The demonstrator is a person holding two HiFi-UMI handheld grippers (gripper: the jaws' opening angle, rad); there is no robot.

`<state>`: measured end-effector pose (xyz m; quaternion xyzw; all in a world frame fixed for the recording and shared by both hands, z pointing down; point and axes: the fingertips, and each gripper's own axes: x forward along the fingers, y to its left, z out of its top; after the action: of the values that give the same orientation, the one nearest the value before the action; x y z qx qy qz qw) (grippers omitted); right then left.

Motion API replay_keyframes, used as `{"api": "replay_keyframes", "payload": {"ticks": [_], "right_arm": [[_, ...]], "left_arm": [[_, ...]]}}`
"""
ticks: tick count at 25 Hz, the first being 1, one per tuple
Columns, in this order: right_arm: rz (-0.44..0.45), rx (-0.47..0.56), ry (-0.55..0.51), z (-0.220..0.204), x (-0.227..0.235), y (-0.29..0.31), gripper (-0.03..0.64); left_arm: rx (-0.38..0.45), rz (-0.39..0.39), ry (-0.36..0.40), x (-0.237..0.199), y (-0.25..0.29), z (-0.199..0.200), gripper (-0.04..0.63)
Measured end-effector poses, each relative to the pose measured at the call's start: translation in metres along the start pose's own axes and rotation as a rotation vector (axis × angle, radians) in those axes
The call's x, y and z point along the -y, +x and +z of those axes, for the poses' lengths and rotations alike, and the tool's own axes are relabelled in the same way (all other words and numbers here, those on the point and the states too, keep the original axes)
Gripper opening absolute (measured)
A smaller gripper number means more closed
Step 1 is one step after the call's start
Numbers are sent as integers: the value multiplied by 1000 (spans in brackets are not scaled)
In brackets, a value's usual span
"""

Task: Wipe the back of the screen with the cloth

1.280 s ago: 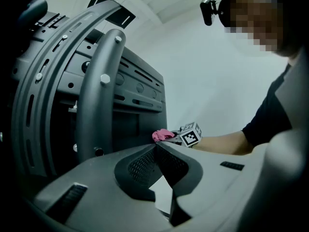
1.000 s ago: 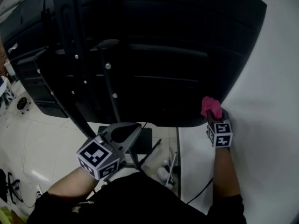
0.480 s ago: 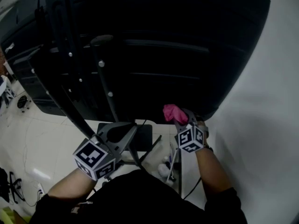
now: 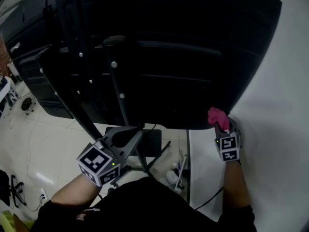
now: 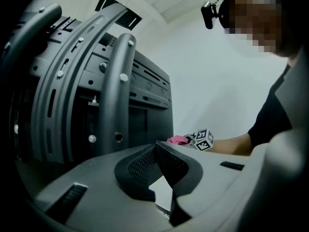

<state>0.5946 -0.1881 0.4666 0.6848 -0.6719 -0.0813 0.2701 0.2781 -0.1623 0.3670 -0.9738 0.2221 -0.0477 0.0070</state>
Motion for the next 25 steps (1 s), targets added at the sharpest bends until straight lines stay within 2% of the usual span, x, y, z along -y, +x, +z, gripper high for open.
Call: {"api": "replay_keyframes", "payload": {"ticks": [3,5,9,12,16,20,22,25], "right_arm": [[156,210,116,82,-32,-32,114],[268,336,142,133,-55,-55,114],[478,539,123,228,-113,-98,114],[541,637,57,316,-178,-123,114],[495,748,-55,452,-260,-129,114],[446,835,-125,593,-339,-129,114],[370,828,-188,647,-359,-125,114],[212,772,-300,713,-367,-96,114]], "left_arm": [[41,67,31,-25,-24,18,-3],[52,105,36,-40,-44,30,-3],[100,143,48,-71,-95,62,-3],[159,144,115,-113,-162,102,-3],[188,173,229,-205,-254,150,-3],[262,274,267,-313,-347,194,-3],[292,308,272,-345,-379,209,-3],[310,306,255,-368,-404,214,-3]]}}
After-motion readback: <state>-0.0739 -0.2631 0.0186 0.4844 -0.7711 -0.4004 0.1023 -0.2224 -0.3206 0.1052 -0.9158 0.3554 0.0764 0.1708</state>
